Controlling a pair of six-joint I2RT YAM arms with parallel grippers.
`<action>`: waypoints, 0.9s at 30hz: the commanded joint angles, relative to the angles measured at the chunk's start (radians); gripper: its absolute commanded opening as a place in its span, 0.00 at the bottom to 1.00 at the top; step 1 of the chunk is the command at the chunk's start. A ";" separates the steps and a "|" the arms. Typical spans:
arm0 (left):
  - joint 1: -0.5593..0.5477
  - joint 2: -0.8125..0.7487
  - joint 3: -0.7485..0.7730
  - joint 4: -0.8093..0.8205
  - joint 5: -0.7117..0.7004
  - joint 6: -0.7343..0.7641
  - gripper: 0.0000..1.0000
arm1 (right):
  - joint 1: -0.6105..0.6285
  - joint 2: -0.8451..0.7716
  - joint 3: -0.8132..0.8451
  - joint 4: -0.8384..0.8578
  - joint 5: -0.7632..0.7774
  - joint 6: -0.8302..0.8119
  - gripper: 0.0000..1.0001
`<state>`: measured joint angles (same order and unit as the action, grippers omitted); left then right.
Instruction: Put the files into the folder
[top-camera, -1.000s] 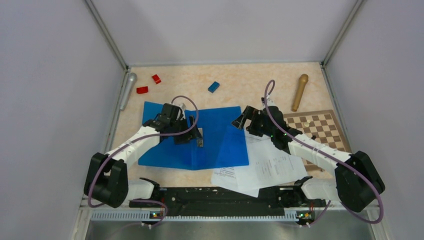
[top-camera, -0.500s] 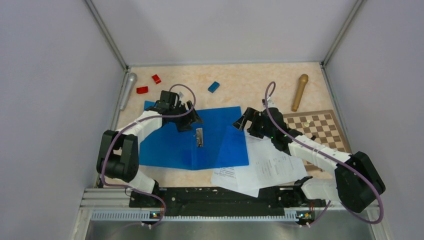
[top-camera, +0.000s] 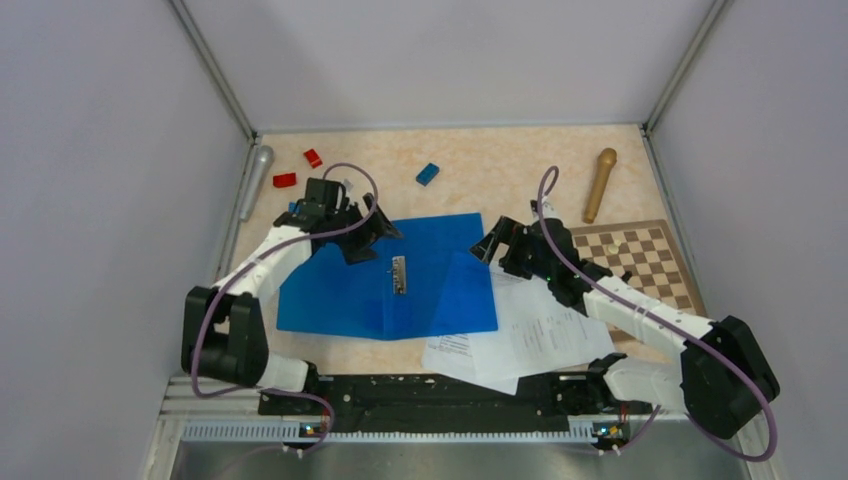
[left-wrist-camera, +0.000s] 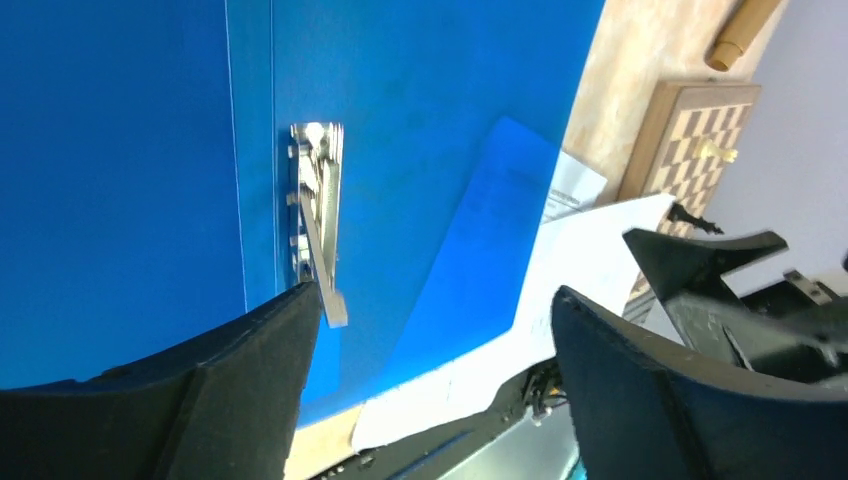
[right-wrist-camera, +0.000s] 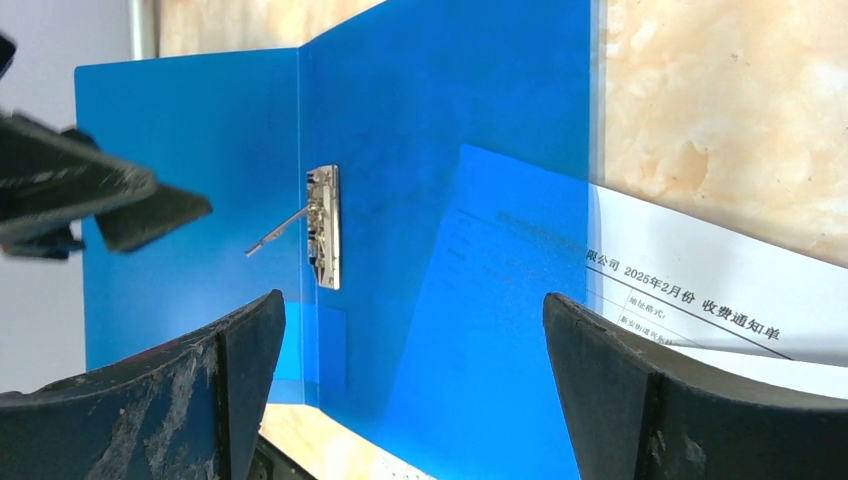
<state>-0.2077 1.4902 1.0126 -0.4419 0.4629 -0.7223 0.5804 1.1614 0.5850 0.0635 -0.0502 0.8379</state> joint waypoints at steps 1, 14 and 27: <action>0.004 -0.191 -0.154 -0.007 0.051 -0.115 0.97 | 0.007 0.013 0.011 0.025 0.003 -0.002 0.98; 0.009 -0.108 -0.351 0.431 0.293 -0.354 0.99 | 0.007 0.030 0.021 0.029 -0.010 0.002 0.98; 0.112 0.270 0.125 0.355 0.286 -0.252 0.92 | 0.006 -0.054 -0.003 -0.045 0.030 0.002 0.98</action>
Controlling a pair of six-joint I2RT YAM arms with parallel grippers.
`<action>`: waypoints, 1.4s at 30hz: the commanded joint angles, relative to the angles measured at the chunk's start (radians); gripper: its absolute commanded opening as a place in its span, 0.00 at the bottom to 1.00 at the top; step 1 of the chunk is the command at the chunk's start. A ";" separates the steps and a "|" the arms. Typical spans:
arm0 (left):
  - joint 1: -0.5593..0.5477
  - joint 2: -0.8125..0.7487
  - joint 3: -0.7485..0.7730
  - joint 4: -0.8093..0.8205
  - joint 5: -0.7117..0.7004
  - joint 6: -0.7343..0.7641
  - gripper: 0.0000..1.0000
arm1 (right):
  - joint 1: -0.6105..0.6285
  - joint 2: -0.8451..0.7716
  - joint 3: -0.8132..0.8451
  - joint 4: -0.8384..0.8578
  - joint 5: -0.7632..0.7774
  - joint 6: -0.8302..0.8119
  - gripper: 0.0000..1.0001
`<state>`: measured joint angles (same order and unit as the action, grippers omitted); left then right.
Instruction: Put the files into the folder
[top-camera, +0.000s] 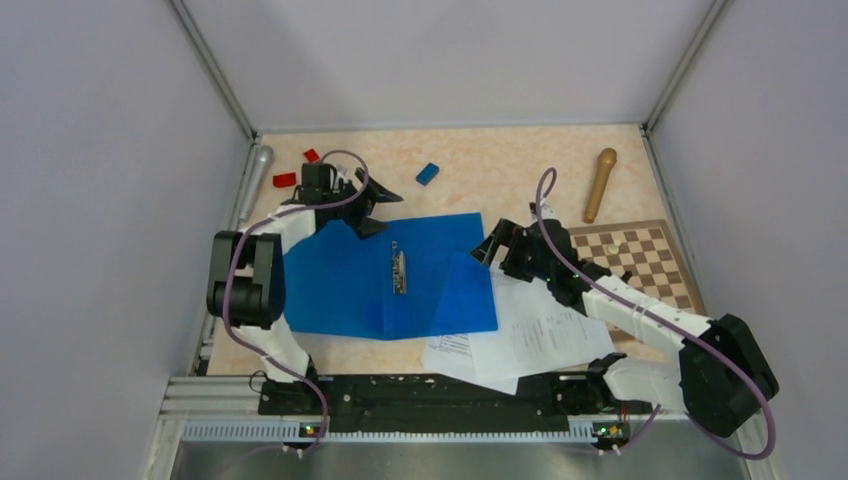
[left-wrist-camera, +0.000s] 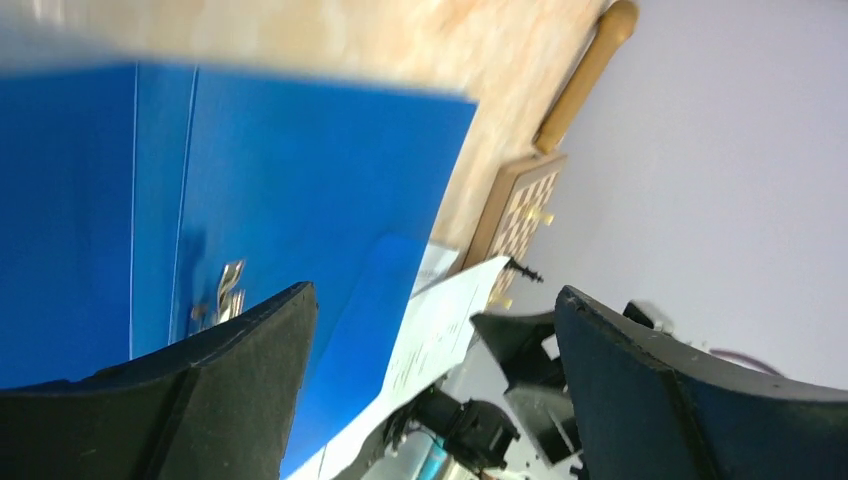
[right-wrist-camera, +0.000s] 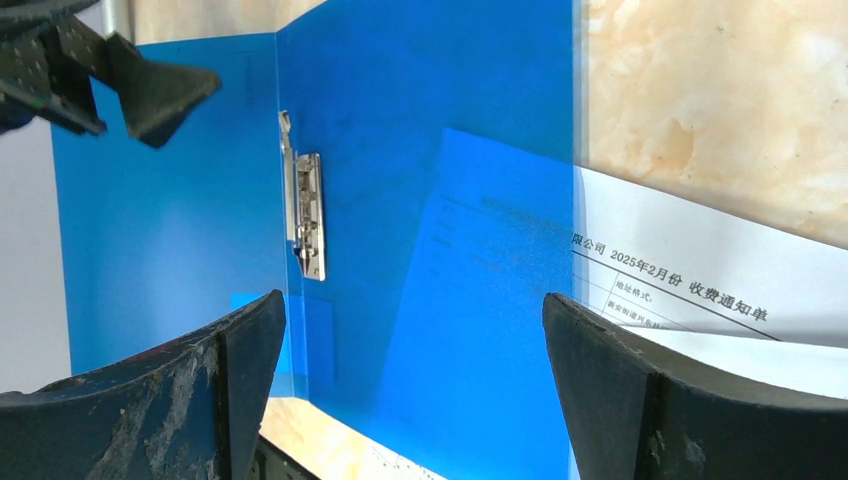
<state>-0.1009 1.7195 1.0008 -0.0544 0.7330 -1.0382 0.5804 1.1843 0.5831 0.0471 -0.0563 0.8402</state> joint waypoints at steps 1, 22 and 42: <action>0.000 0.032 0.159 -0.097 -0.005 0.103 0.92 | 0.007 -0.094 -0.011 -0.041 0.049 0.001 0.98; 0.079 -0.377 -0.188 -0.467 -0.439 0.416 0.95 | -0.203 0.264 -0.021 0.258 -0.399 -0.031 0.99; 0.094 -0.210 -0.180 -0.329 -0.391 0.386 0.93 | -0.204 0.479 0.110 0.463 -0.579 0.021 0.00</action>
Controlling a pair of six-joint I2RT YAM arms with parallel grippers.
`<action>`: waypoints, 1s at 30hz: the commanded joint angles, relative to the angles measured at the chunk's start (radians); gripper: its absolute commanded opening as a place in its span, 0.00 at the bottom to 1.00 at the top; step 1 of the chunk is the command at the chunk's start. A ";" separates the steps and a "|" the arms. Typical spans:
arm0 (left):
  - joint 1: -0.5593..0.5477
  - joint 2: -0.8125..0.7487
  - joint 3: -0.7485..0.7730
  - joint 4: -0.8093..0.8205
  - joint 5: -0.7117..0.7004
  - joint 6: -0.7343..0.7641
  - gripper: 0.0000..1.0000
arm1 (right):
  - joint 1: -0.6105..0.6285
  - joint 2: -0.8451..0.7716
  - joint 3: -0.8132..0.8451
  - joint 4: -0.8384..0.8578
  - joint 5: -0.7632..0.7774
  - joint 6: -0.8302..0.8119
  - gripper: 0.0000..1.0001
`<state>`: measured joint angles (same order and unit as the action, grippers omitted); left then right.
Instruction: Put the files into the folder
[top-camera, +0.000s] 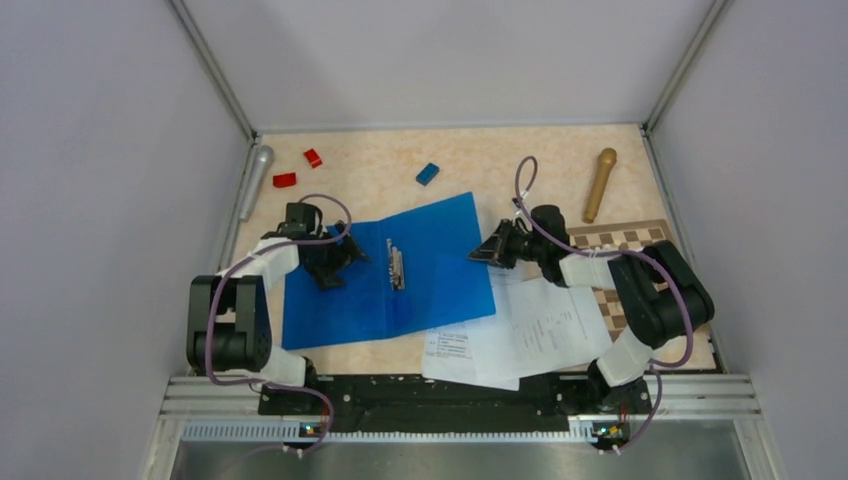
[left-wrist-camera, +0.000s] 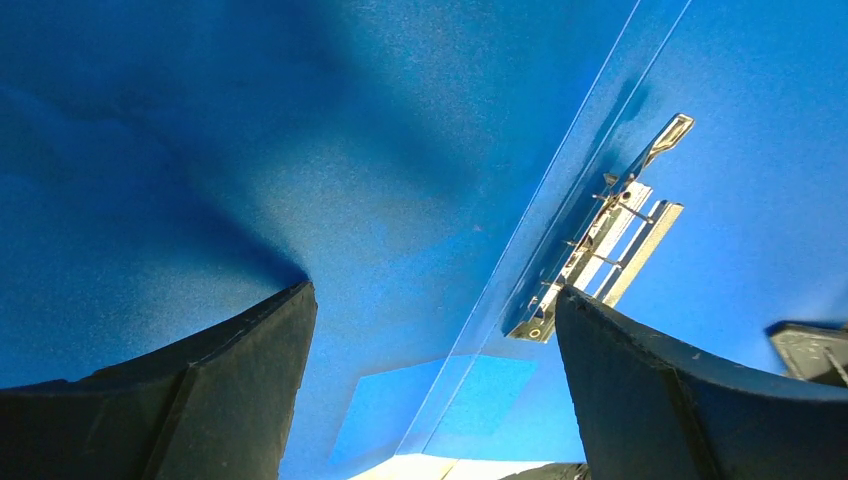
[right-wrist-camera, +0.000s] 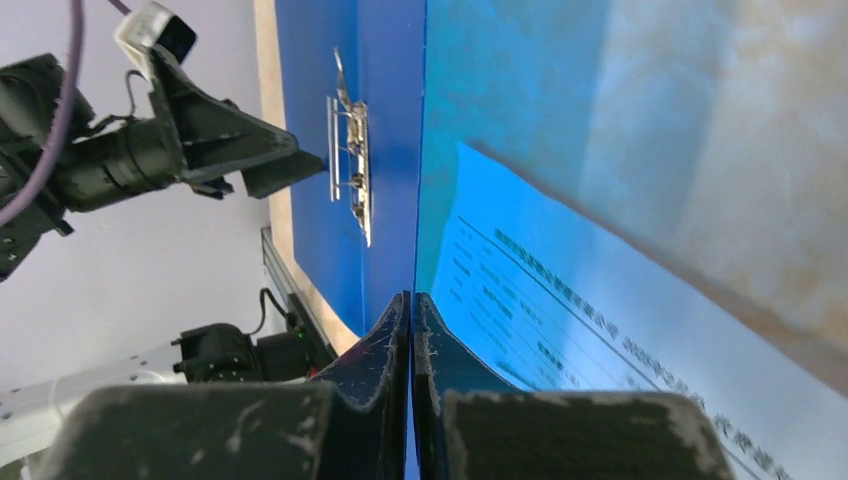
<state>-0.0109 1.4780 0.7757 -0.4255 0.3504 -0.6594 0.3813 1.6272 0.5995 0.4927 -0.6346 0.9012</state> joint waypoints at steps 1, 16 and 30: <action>0.004 0.048 0.061 0.046 -0.004 0.007 0.93 | -0.008 0.052 0.125 0.001 0.007 -0.059 0.00; 0.004 -0.042 0.119 -0.065 -0.025 -0.002 0.93 | -0.032 0.334 0.523 -0.278 0.177 -0.244 0.00; -0.003 -0.343 0.100 -0.161 0.002 0.018 0.94 | -0.037 -0.315 0.354 -0.702 0.517 -0.311 0.99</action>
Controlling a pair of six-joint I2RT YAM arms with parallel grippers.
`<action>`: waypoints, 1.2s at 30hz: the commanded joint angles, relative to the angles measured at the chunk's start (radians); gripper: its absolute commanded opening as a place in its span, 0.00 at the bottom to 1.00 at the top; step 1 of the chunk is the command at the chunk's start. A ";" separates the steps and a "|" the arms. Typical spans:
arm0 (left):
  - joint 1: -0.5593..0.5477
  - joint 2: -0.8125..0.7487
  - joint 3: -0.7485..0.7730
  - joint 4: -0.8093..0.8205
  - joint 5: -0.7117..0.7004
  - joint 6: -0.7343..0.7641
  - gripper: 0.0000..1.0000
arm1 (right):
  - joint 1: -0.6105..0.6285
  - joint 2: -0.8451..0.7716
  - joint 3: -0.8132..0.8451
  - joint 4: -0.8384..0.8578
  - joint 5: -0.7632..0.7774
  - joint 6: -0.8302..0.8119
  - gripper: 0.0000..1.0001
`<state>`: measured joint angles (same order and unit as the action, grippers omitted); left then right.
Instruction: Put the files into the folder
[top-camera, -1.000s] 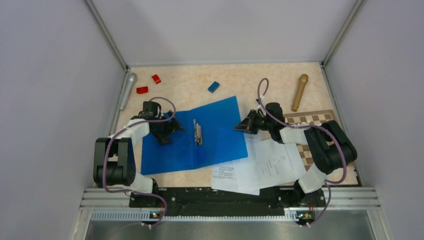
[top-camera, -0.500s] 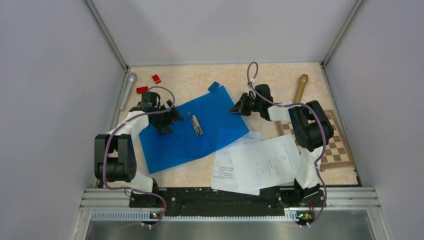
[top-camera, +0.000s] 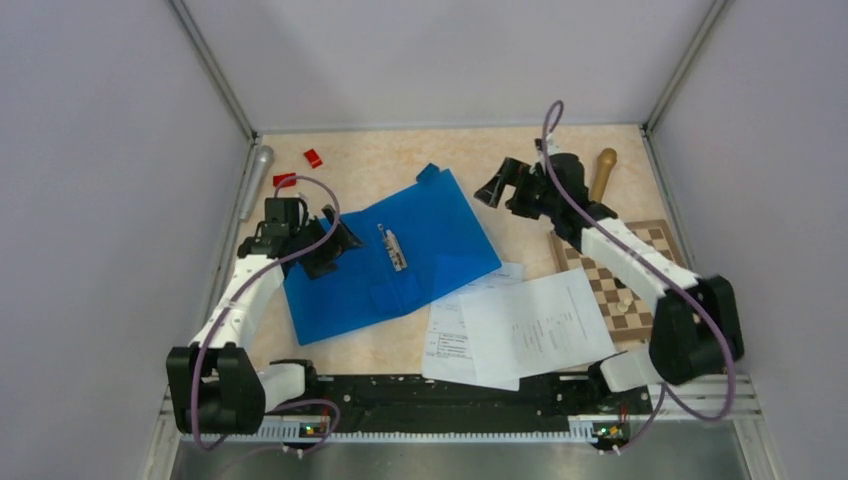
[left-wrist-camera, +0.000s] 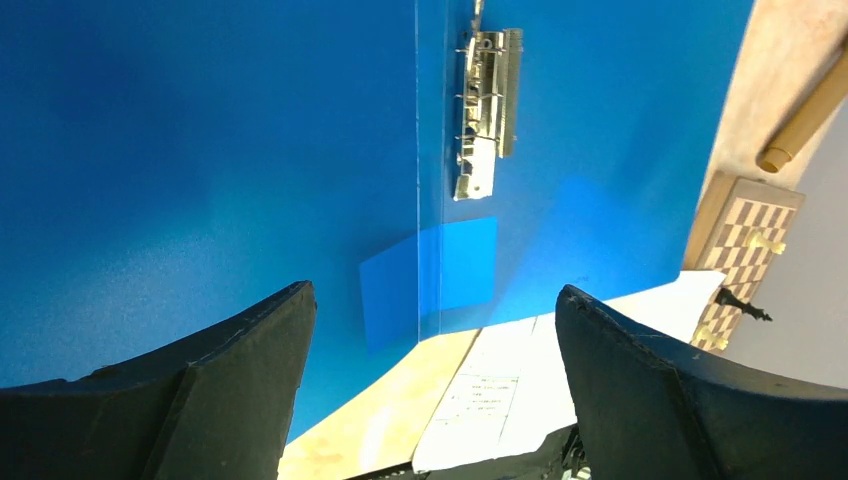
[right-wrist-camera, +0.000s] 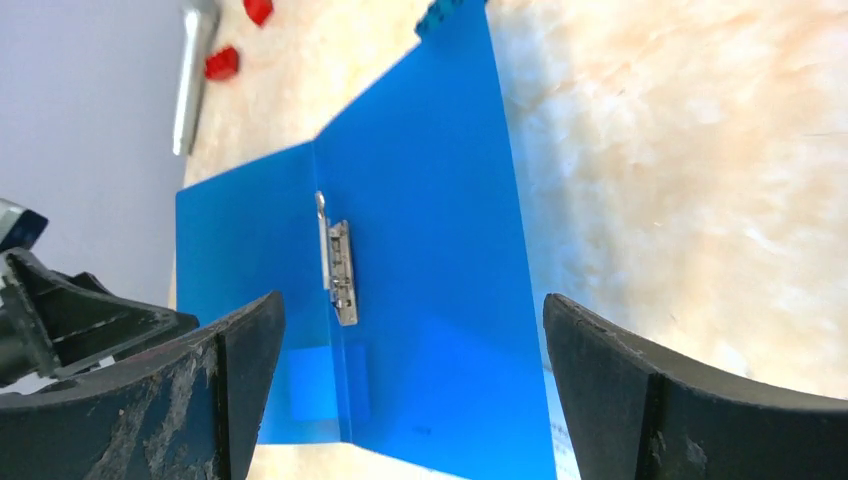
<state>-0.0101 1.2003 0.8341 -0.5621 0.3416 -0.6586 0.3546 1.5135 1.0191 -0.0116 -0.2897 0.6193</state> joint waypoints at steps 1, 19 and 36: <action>-0.017 -0.075 0.047 -0.033 0.017 0.020 0.94 | -0.011 -0.249 -0.093 -0.250 0.201 -0.025 0.99; -0.669 0.372 0.259 0.062 0.152 0.066 0.93 | -0.007 -0.808 -0.378 -1.130 0.506 0.517 0.98; -0.689 0.663 0.390 0.112 0.125 0.035 0.93 | -0.008 -0.819 -0.574 -1.131 0.316 0.728 0.94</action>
<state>-0.7017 1.8313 1.1847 -0.4702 0.4778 -0.6201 0.3504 0.7296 0.5270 -1.0630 0.1207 1.2552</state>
